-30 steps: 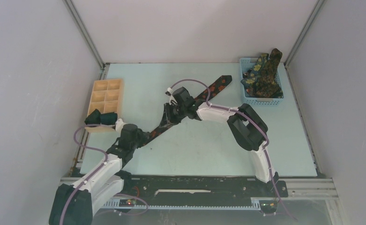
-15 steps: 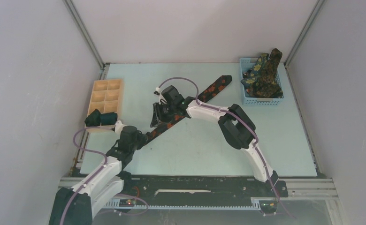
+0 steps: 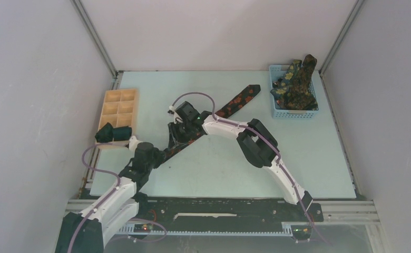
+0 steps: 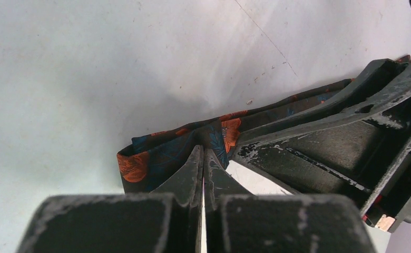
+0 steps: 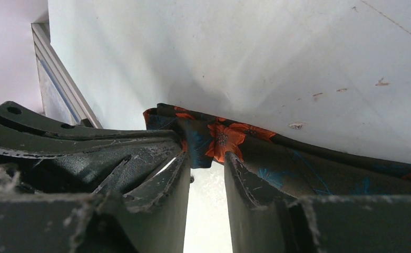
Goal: Roll the ties
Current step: Roll the tie at the center of the board.
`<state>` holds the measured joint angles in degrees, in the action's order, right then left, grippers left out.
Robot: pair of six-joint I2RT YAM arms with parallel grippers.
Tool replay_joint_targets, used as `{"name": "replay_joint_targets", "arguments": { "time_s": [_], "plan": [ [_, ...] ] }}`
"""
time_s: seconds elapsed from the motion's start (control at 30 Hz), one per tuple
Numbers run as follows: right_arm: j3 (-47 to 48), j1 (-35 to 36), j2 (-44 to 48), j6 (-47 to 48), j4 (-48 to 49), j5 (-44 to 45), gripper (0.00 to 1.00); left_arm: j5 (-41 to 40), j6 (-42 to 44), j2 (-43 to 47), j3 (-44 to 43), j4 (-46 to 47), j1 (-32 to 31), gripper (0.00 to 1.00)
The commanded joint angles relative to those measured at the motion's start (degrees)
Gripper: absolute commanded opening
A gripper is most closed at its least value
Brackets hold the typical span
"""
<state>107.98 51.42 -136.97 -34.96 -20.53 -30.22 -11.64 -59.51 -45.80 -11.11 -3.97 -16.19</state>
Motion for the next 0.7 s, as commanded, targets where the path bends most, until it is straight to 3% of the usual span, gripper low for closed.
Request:
{"name": "replay_joint_targets", "arguments": {
  "time_s": [0.0,0.27,0.47,0.67],
  "plan": [
    [4.29,0.86,-1.77,1.65,-1.39,-0.94,0.34,0.31,0.27,-0.13,0.12,2.20,0.37,0.00],
    [6.40,1.66,-4.23,1.56,-2.14,-1.23,0.29,0.69,0.51,0.14,0.20,2.53,0.36,0.00],
    [6.41,1.61,-4.09,1.46,-5.05,2.49,0.08,0.39,1.83,1.68,-1.33,-0.49,0.42,0.03],
    [6.06,1.38,-3.48,0.20,-8.78,6.86,0.00,-1.14,3.00,6.99,-6.38,-10.72,0.37,0.56]
  ]
}}
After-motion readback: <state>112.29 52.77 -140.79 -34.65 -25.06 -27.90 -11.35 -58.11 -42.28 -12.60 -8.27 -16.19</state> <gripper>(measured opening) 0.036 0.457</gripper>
